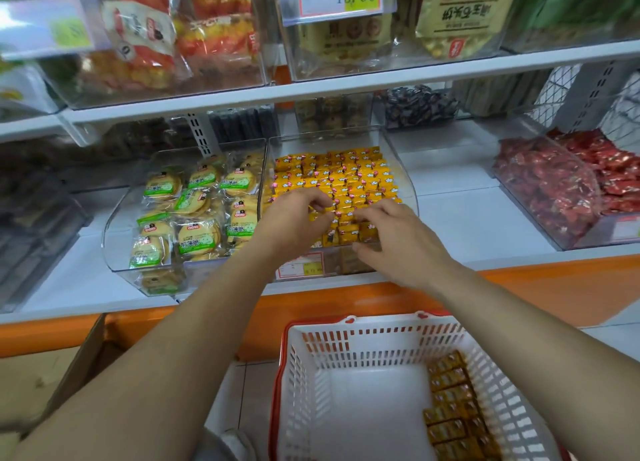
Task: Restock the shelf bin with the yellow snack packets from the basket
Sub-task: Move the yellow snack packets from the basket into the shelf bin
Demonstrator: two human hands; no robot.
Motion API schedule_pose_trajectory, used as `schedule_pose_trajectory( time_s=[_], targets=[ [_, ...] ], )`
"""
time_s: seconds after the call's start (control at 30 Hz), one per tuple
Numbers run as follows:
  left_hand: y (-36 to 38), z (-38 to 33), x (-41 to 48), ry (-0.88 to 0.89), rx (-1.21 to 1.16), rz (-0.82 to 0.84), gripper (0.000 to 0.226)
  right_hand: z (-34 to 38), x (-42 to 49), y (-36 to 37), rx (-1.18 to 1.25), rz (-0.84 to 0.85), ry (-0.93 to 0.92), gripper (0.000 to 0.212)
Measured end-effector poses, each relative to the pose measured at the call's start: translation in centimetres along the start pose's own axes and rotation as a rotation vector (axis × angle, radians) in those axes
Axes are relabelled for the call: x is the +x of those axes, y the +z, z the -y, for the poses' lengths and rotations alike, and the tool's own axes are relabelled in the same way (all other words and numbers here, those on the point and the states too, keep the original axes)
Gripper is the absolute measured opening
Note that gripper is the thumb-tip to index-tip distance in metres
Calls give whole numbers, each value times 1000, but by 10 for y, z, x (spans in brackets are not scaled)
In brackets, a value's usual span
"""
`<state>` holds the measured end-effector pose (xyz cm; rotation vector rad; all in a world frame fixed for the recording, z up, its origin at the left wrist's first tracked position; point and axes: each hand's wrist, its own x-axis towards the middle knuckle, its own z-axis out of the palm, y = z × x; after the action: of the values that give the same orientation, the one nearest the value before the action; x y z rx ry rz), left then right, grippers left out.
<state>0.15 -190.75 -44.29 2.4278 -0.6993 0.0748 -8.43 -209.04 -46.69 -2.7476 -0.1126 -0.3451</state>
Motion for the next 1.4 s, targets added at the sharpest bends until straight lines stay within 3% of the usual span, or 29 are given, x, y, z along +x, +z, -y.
schedule_pose_trajectory(
  time_s=[0.07,0.17,0.3,0.43,0.53,0.7,0.87,0.97,1.1,1.27,1.4],
  targets=[
    [-6,-12,-17,9,-54,29,5,1,-15,-15,25,-49,-14,47],
    [-3,-27,-47,71,-101,92,11,-10,-40,-34,59,-83,15,40],
    [37,-38,-85,117,-20,354,7,-55,-89,-40,115,11,161,29],
    [110,-38,-106,9,15,580,13,-114,-142,-7,211,218,436,28],
    [184,-32,-127,-189,-74,659,19,-153,-184,27,181,300,639,38],
    [305,-18,-176,-467,-295,704,45,-183,-246,82,278,155,859,50],
    [396,-18,-203,-656,-324,626,83,-191,-272,113,382,77,895,22],
    [434,-27,-206,-773,-340,572,95,-195,-272,118,393,58,884,25],
    [467,-34,-196,-850,-305,539,91,-199,-273,122,408,32,912,25],
    [484,-53,-199,-779,-195,480,79,-199,-272,124,420,25,948,27],
    [481,-43,-198,-770,-306,412,74,-199,-271,123,420,11,960,26]
  ],
)
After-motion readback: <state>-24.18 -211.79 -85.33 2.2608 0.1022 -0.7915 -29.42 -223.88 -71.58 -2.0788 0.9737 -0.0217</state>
